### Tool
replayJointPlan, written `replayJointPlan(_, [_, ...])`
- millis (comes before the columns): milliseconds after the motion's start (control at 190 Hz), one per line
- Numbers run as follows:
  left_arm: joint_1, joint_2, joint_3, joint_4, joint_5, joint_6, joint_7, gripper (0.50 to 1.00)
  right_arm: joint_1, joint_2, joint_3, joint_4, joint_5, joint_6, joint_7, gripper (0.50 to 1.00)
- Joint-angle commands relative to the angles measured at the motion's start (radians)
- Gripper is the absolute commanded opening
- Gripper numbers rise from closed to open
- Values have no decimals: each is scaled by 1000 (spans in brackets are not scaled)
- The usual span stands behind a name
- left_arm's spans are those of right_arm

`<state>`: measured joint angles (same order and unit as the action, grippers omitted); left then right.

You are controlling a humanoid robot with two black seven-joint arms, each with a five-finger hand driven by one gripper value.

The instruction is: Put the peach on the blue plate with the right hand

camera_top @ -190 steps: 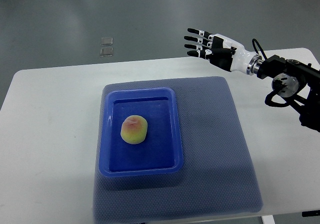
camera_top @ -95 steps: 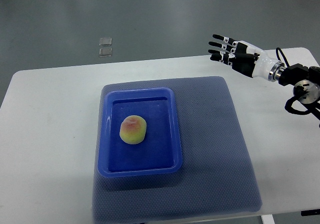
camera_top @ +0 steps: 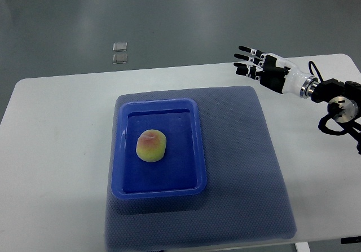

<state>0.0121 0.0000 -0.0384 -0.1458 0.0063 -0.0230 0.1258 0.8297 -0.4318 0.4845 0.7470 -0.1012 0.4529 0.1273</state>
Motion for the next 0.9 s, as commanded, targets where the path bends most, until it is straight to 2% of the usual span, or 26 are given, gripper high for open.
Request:
replayJointPlan(0, [0,0,0,0,0,0,0,1000,-1,-4,0,3,0,-3,0,932])
replayJointPlan(436, [0,0,0,0,0,0,0,1000,-26,-5,3,2,106,9,2,934])
replayJointPlan(892, [0,0,0,0,0,0,0,1000,-34,-16,35,-3,109,12,5,934])
